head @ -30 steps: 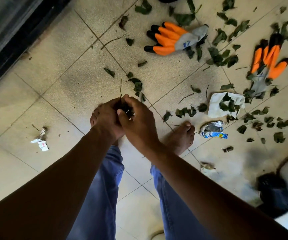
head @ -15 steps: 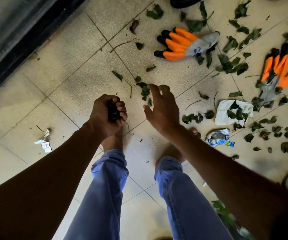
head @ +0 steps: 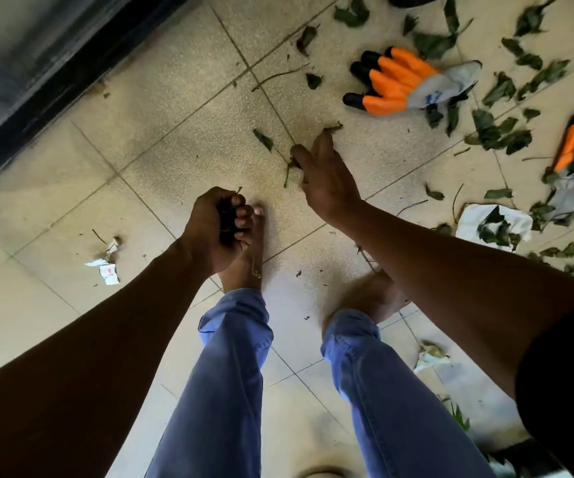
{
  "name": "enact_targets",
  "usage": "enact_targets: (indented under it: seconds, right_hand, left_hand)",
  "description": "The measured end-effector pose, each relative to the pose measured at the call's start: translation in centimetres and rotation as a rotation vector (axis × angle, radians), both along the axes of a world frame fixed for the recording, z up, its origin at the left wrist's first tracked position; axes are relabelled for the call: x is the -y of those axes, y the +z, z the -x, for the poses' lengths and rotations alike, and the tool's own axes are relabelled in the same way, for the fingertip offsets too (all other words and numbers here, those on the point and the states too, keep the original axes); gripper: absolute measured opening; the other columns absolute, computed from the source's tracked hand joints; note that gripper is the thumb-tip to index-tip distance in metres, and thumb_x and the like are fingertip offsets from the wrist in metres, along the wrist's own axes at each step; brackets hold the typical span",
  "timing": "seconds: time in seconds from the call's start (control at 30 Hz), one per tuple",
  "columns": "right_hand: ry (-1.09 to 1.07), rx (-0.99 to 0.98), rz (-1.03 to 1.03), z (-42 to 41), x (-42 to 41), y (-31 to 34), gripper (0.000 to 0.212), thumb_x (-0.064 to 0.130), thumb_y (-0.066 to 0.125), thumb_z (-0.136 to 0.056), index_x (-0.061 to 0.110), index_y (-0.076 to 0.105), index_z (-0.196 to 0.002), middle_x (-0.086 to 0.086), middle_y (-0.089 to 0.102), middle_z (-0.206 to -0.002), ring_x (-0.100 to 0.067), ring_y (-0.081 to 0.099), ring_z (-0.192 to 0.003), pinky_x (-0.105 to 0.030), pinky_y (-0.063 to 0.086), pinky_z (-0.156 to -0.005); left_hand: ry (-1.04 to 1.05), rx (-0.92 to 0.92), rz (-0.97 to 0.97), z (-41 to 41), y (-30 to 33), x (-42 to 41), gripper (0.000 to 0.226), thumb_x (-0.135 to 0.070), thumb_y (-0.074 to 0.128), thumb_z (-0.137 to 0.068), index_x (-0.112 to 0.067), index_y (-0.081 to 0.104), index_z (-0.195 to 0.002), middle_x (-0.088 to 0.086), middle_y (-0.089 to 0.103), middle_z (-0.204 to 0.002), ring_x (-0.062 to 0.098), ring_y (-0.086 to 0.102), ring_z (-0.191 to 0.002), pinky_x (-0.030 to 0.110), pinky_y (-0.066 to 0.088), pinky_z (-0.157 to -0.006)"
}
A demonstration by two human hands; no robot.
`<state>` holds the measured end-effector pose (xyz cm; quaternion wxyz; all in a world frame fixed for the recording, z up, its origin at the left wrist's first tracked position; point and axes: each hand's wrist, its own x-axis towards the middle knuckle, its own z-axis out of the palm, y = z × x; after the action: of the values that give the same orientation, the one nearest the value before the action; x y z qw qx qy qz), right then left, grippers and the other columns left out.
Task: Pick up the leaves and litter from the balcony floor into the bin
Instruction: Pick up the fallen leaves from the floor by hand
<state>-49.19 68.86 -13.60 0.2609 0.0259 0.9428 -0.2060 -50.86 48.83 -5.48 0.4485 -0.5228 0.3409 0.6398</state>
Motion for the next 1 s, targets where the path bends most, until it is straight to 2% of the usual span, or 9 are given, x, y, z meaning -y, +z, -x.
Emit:
enact_targets:
  seconds: [0.23,0.37,0.47,0.57,0.67,0.77,0.83,0.9,1.0]
  right_hand:
    - [0.038,-0.069,0.044,0.3,0.1,-0.5,0.036,-0.006,0.076,-0.077,0.008,0.063,-0.107,-0.015,0.055,-0.111,-0.032,0.064,-0.086,-0.036,0.054,-0.070]
    - [-0.267,-0.006,0.188,0.6,0.7,-0.4,0.014,0.000,0.073,-0.082,0.008,0.074,-0.094,-0.010,0.069,-0.096,-0.026,0.069,-0.086,-0.038,0.058,-0.074]
    - [-0.614,0.105,0.489,0.8,1.7,2.8,0.008,0.000,0.076,-0.083,0.005,0.077,-0.090,-0.007,0.074,-0.080,-0.019,0.074,-0.070,-0.044,0.063,-0.063]
    - [-0.721,0.119,0.745,0.5,3.7,7.9,0.010,0.003,0.079,-0.079,0.010,0.079,-0.087,-0.004,0.075,-0.074,-0.019,0.075,-0.066,-0.044,0.063,-0.062]
    - [-0.682,0.088,0.759,-0.7,6.0,11.1,0.013,0.006,0.079,-0.075,0.016,0.080,-0.085,0.004,0.077,-0.078,-0.014,0.074,-0.073,-0.043,0.062,-0.071]
    - [-0.446,-0.070,0.447,-2.1,7.2,11.6,0.010,0.017,0.073,-0.078,0.022,0.078,-0.085,0.008,0.076,-0.081,-0.017,0.070,-0.078,-0.037,0.055,-0.064]
    - [-0.265,-0.189,0.232,-2.2,7.6,11.4,0.013,0.018,0.061,-0.082,0.021,0.073,-0.078,0.006,0.070,-0.074,-0.022,0.059,-0.076,-0.028,0.036,-0.052]
    - [-0.188,-0.231,0.191,-1.7,8.4,11.3,0.018,0.017,0.050,-0.078,0.020,0.067,-0.070,0.005,0.064,-0.067,-0.019,0.050,-0.070,-0.022,0.023,-0.053]
    - [0.028,-0.064,0.200,-0.6,9.5,11.9,0.011,0.010,0.059,-0.078,0.012,0.070,-0.081,-0.005,0.069,-0.076,-0.029,0.063,-0.077,-0.028,0.042,-0.065]
  left_hand:
    - [0.016,0.011,-0.026,-0.5,0.3,-0.3,0.030,-0.019,0.035,-0.092,-0.021,0.044,-0.063,-0.004,0.040,-0.062,0.008,0.032,-0.048,0.019,0.019,-0.046]
    - [0.043,0.003,-0.049,-0.8,0.2,-0.2,0.030,-0.020,0.033,-0.093,-0.020,0.045,-0.065,-0.004,0.041,-0.063,0.008,0.033,-0.050,0.019,0.021,-0.047]
    - [0.059,0.002,-0.052,-0.8,0.1,-0.1,0.029,-0.021,0.034,-0.094,-0.020,0.046,-0.068,-0.003,0.043,-0.066,0.008,0.036,-0.051,0.019,0.026,-0.047]
    - [0.092,-0.017,-0.024,-0.7,0.1,-0.5,0.025,-0.021,0.039,-0.094,-0.019,0.050,-0.072,-0.002,0.047,-0.070,0.009,0.043,-0.053,0.019,0.030,-0.049]
    - [0.110,-0.038,0.008,-0.4,-0.1,-1.2,0.021,-0.024,0.044,-0.095,-0.016,0.057,-0.080,0.002,0.057,-0.075,0.014,0.055,-0.059,0.023,0.043,-0.055]
    - [0.137,-0.035,-0.030,-0.1,0.3,-2.1,0.025,-0.026,0.044,-0.097,-0.015,0.053,-0.075,0.004,0.054,-0.072,0.018,0.061,-0.066,0.024,0.052,-0.064]
    - [0.094,-0.053,-0.019,0.0,0.9,-2.9,0.029,-0.028,0.044,-0.096,-0.017,0.051,-0.071,0.002,0.046,-0.071,0.017,0.055,-0.065,0.027,0.047,-0.067]
    - [0.012,-0.033,0.023,0.1,1.2,-3.0,0.030,-0.034,0.042,-0.095,-0.018,0.052,-0.072,0.003,0.051,-0.069,0.019,0.057,-0.066,0.027,0.046,-0.068]
    - [-0.028,0.020,0.083,0.2,0.9,-2.0,0.032,-0.034,0.037,-0.096,-0.015,0.053,-0.074,0.008,0.056,-0.067,0.022,0.062,-0.063,0.024,0.050,-0.065]
